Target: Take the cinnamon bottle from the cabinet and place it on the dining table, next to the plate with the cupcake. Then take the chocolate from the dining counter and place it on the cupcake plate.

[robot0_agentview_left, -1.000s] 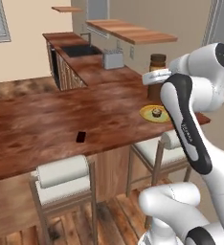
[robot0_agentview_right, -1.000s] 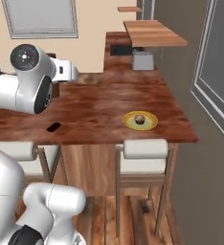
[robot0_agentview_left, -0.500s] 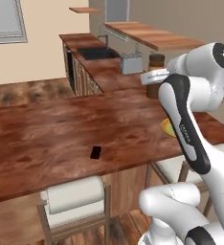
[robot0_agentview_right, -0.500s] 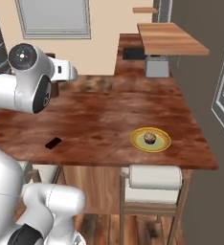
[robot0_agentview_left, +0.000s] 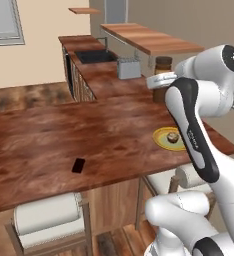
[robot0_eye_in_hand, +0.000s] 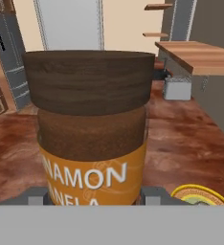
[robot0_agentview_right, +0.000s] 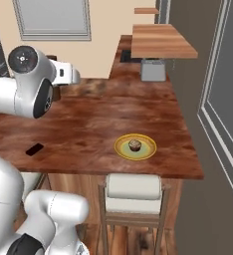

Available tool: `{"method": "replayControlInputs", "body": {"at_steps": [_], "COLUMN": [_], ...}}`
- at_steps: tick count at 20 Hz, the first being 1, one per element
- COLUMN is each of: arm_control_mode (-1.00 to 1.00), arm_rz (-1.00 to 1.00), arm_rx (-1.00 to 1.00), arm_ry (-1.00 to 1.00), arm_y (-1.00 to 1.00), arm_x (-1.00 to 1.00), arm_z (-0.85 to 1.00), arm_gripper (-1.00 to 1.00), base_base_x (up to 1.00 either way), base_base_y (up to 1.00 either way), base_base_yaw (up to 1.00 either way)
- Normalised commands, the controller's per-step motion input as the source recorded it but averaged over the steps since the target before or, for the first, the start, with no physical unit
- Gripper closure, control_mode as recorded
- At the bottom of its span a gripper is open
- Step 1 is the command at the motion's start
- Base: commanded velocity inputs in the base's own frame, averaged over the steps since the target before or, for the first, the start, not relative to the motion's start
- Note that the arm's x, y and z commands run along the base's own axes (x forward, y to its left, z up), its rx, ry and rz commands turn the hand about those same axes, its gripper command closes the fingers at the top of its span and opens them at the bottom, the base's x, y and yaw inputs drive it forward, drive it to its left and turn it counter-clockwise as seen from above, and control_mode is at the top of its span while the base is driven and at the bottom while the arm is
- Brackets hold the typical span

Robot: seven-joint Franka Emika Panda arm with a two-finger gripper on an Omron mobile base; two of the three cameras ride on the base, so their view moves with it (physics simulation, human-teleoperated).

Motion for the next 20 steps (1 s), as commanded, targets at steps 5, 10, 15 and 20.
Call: {"method": "replayControlInputs", "body": {"at_steps": [5,10,15,20], "arm_control_mode": [1.00,1.00,-1.00,-1.00], "arm_rz": [0.00,0.00,-0.01,-0.15], "arm_rx": [0.00,0.00,0.00,0.00], "arm_ry": [0.00,0.00,0.00,0.00], "arm_y": [0.00,0.00,0.00,-0.08], "arm_x": [0.00,0.00,0.04,1.00], "arm_z": [0.00,0.00,-0.13,-0.84], "arm_gripper": [1.00,1.00,1.00,1.00], "base_base_x": [0.39,0.36,0.00,0.00], "base_base_y": [-0.02,0.00,0.00,0.00], "base_base_yaw": [0.00,0.00,0.00,0.00]}}
